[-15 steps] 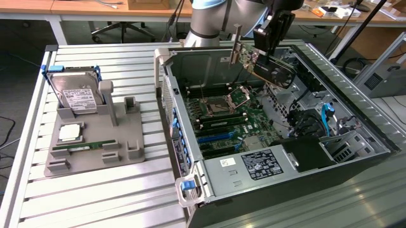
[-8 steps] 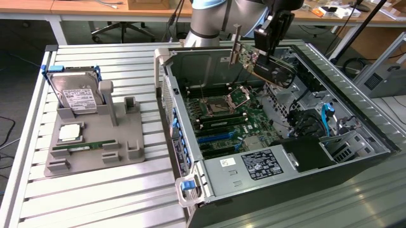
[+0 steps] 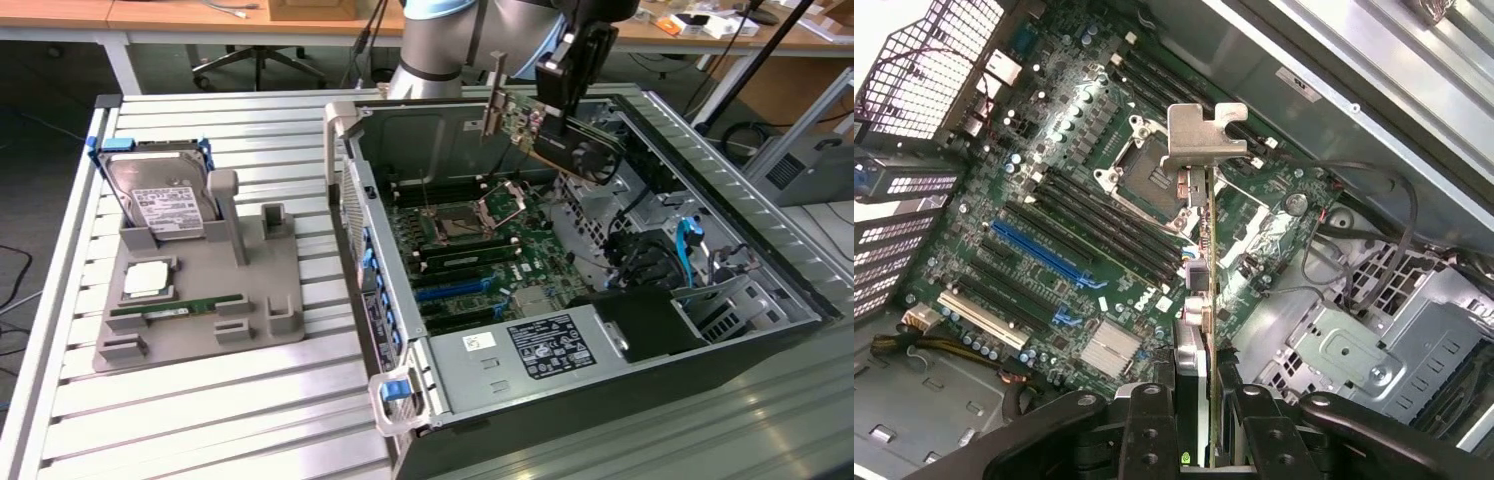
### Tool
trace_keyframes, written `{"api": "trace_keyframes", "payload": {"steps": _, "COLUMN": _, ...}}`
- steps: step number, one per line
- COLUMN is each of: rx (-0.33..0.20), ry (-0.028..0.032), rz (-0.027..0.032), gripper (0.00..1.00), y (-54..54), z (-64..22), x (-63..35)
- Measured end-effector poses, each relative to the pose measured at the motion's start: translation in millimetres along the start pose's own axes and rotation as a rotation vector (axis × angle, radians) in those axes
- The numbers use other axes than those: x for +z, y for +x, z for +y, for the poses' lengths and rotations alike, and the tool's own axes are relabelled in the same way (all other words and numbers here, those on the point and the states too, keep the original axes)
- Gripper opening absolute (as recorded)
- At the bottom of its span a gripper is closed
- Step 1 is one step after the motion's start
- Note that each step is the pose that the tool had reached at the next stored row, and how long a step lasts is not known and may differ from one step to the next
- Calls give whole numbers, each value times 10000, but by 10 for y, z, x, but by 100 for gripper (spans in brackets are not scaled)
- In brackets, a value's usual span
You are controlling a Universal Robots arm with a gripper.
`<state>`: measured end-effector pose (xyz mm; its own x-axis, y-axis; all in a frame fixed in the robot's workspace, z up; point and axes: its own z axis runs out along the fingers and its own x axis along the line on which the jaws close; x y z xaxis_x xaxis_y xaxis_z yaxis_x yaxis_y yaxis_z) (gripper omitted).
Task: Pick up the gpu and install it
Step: 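Insert the gpu into the slot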
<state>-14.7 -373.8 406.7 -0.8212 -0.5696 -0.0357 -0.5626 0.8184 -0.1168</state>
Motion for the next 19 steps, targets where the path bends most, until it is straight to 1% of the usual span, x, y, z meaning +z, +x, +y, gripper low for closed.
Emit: {"api": "trace_keyframes", "payload": {"steps": 19, "rx": -597, "ry": -22, "rz": -71, "gripper": 27, "y": 0, "z": 0, "x": 0}}
